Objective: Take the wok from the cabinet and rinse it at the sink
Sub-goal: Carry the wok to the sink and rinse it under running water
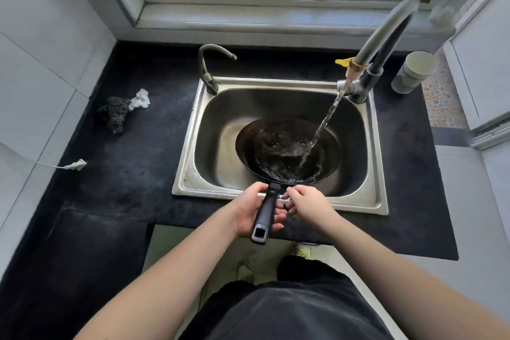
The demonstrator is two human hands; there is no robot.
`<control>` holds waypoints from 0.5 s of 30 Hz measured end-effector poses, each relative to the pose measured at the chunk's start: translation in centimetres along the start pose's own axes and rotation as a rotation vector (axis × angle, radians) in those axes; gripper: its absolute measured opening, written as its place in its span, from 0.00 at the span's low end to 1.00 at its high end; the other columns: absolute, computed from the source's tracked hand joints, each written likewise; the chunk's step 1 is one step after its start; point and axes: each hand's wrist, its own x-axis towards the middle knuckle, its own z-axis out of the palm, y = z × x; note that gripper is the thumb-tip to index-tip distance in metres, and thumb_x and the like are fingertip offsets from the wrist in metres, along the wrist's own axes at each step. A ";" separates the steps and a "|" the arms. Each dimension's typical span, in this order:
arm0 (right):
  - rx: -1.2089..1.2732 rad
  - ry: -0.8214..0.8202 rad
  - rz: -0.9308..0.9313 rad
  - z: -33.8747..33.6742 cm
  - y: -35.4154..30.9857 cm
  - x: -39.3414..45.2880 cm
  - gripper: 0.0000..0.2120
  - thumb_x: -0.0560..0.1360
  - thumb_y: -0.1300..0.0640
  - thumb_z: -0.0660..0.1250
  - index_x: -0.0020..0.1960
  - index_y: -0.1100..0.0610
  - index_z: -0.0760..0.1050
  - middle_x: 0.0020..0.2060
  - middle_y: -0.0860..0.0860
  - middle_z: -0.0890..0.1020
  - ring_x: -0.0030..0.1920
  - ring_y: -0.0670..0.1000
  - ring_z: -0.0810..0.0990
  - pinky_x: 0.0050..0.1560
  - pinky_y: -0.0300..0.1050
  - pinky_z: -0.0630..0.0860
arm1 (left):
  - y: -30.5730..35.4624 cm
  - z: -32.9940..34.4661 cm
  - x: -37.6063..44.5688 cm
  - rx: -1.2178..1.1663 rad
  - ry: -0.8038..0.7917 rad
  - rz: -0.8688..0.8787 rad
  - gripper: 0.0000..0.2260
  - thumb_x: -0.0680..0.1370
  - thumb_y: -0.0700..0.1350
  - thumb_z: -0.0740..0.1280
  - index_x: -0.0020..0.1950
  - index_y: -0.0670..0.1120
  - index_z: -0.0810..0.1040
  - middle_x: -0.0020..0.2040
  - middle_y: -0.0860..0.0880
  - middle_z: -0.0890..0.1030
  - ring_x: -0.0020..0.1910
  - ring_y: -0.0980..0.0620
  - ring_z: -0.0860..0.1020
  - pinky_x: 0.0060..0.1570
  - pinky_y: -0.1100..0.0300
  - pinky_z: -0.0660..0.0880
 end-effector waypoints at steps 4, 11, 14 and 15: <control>0.111 0.000 0.070 2.5 -0.1 -0.6 0.15 0.80 0.54 0.58 0.41 0.60 0.77 0.34 0.57 0.81 0.35 0.55 0.79 0.46 0.53 0.80 | -0.9 -0.6 -0.9 0.020 0.008 -0.004 0.15 0.77 0.53 0.55 0.41 0.45 0.76 0.30 0.49 0.76 0.25 0.54 0.76 0.30 0.61 0.79; 0.498 -0.046 0.259 5.2 -1.1 -2.4 0.13 0.80 0.53 0.58 0.41 0.58 0.74 0.30 0.54 0.76 0.28 0.50 0.77 0.41 0.48 0.79 | -1.9 -1.2 -1.9 0.043 0.014 -0.020 0.13 0.79 0.46 0.60 0.35 0.45 0.69 0.22 0.53 0.70 0.17 0.61 0.68 0.15 0.71 0.64; 0.729 -0.090 0.378 6.1 -1.7 -2.5 0.17 0.80 0.49 0.61 0.36 0.57 0.70 0.22 0.52 0.69 0.23 0.49 0.70 0.29 0.42 0.76 | -2.1 -1.0 -2.0 0.056 0.060 0.036 0.14 0.80 0.47 0.61 0.35 0.45 0.68 0.21 0.53 0.68 0.15 0.61 0.65 0.14 0.71 0.60; 0.796 -0.131 0.422 6.3 -2.0 -2.4 0.18 0.79 0.48 0.60 0.35 0.57 0.68 0.20 0.51 0.66 0.21 0.49 0.68 0.25 0.39 0.74 | -2.2 -1.0 -2.0 0.062 0.065 0.052 0.13 0.80 0.46 0.61 0.36 0.46 0.68 0.21 0.53 0.67 0.15 0.61 0.64 0.14 0.71 0.60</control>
